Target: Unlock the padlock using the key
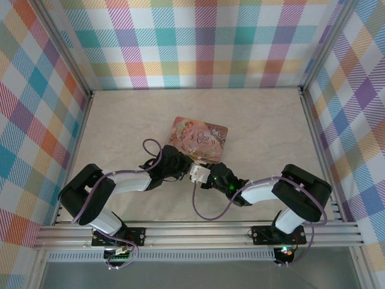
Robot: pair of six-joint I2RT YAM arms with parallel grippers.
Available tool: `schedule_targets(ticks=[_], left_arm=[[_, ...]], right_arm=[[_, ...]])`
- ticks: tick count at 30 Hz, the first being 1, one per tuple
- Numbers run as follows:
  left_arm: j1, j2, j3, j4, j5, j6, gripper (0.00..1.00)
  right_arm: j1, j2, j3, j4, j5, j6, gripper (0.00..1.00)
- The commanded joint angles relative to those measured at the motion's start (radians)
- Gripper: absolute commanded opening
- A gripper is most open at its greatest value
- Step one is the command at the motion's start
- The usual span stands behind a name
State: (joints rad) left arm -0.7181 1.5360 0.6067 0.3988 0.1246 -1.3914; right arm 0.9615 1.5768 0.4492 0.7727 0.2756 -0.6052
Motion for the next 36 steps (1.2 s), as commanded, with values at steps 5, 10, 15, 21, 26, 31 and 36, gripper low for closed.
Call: schedule_targets(ticks=[5,10,15,21,26,31,36], left_arm=[[-0.019,-0.014,0.021,0.001,0.013,-0.001,0.0],[-0.02,-0.011,0.019,0.002,0.013,-0.001,0.0],[-0.022,-0.013,0.019,0.001,0.009,-0.001,0.0],[-0.026,-0.011,0.021,0.003,0.008,0.0,0.0],[-0.028,-0.008,0.023,0.003,0.007,0.0,0.0],[-0.032,-0.005,0.026,0.001,0.006,-0.001,0.0],[-0.033,-0.003,0.027,0.002,0.004,0.0,0.0]], right_arm=[[-0.004,-0.001,0.032,0.002,0.017,0.058,0.01],[-0.004,-0.015,0.034,-0.01,0.016,0.103,0.0],[-0.004,-0.033,0.034,-0.017,0.02,0.187,0.0],[-0.004,-0.052,0.022,0.002,0.001,0.343,0.0],[-0.004,-0.039,0.006,0.049,0.001,0.459,0.0],[-0.005,-0.024,0.005,0.069,-0.005,0.586,0.0],[-0.006,-0.004,0.004,0.08,-0.019,0.655,0.0]])
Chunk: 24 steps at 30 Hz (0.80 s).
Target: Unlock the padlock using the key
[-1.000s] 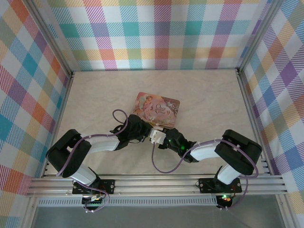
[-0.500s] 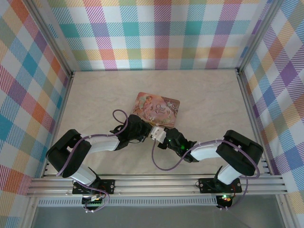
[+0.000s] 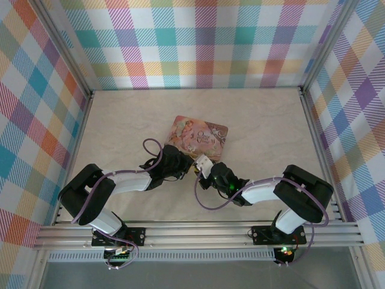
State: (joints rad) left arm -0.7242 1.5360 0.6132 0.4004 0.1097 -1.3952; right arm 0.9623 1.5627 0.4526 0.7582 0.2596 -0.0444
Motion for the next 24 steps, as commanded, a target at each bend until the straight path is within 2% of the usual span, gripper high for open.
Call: schedule_targets(ticks=[1,5,16,24], left_arm=[[-0.026,-0.002,0.02,0.0,0.019,0.004,0.0],[-0.026,0.006,0.019,0.001,0.019,0.009,0.0],[-0.026,-0.005,0.022,-0.034,0.004,0.055,0.22],[-0.01,-0.103,0.029,-0.165,-0.034,0.125,0.37]], right_arm=[[-0.008,0.012,0.001,0.092,-0.002,0.099,0.0],[-0.016,0.026,-0.005,0.087,-0.004,0.133,0.0],[-0.02,0.054,-0.042,0.108,-0.005,0.209,0.0],[-0.02,0.07,-0.061,0.135,-0.004,0.222,0.0]])
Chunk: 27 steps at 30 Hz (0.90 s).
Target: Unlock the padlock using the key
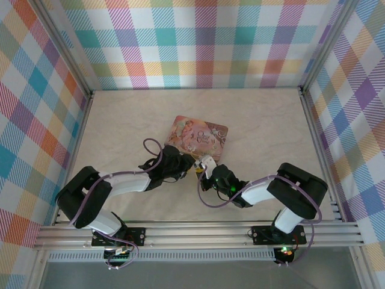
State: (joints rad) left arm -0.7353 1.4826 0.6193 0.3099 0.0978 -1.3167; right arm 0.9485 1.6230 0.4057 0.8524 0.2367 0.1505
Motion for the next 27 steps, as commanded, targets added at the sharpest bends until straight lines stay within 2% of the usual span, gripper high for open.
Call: schedule_targets(ticks=[1,7,18,27], left_arm=[[0.005,-0.062,0.023,-0.089,-0.025,0.054,0.38],[0.016,-0.116,0.046,-0.188,-0.041,0.124,0.46],[0.034,-0.245,0.192,-0.526,-0.161,0.336,0.63],[0.079,-0.301,0.231,-0.579,-0.156,0.372,0.69]], right_arm=[[-0.007,0.009,-0.015,0.043,0.019,0.028,0.0],[-0.008,0.002,-0.019,0.055,0.016,0.038,0.0],[-0.011,0.0,-0.015,0.05,0.018,0.068,0.0],[-0.032,-0.004,-0.017,0.049,-0.03,0.169,0.0]])
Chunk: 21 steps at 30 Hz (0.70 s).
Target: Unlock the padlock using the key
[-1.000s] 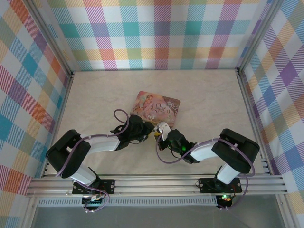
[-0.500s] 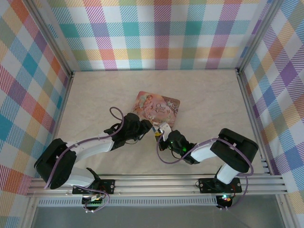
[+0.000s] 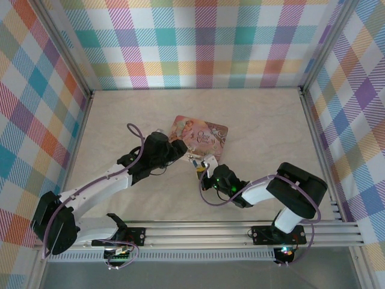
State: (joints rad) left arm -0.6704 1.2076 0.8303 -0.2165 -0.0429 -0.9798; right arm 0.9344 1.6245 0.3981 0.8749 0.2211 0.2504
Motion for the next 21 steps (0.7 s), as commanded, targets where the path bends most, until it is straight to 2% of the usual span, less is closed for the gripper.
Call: schedule_targets(ticks=[1,9,21], left_arm=[[0.017,-0.03,0.019,-0.053,-0.015,0.034,0.69],[0.026,-0.049,0.013,-0.11,-0.032,0.027,0.75],[0.029,-0.044,0.012,-0.129,-0.037,0.024,0.76]], right_arm=[[-0.021,-0.007,-0.011,0.027,-0.023,0.086,0.0],[-0.047,-0.03,-0.004,-0.034,-0.082,0.183,0.0],[-0.093,-0.014,-0.011,-0.061,-0.14,0.299,0.0]])
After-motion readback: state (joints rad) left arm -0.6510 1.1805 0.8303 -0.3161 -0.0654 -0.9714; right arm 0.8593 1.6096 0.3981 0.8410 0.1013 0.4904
